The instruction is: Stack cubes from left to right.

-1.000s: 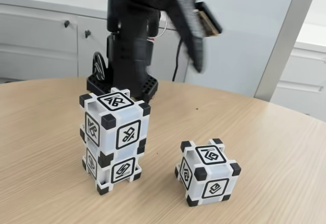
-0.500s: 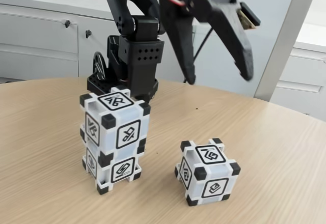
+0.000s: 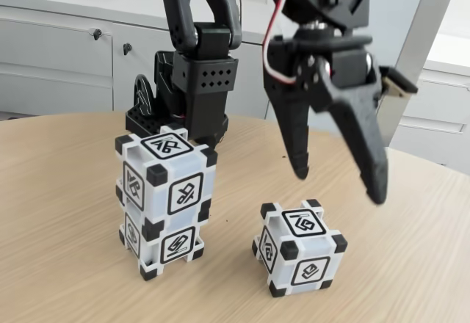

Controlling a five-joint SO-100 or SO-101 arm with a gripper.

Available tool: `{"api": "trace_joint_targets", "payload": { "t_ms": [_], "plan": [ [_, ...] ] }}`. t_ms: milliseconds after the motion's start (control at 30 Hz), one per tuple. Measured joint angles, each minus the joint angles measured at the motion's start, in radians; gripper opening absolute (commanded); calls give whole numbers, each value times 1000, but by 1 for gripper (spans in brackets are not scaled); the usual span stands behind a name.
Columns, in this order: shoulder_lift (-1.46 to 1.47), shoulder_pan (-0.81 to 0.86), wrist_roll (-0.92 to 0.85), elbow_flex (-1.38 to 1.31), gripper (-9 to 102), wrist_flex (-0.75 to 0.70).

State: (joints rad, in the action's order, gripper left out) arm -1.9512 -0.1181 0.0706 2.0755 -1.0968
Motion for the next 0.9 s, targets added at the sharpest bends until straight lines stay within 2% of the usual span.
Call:
{"api": "trace_joint_targets", "payload": {
  "t_ms": [267, 400, 633, 900],
  "plan": [
    [129, 0, 18, 0, 33, 11],
    [129, 64, 20, 0, 33, 11],
    [135, 187, -52, 0, 34, 49],
    [135, 196, -104, 0, 34, 94]
  ]
}}
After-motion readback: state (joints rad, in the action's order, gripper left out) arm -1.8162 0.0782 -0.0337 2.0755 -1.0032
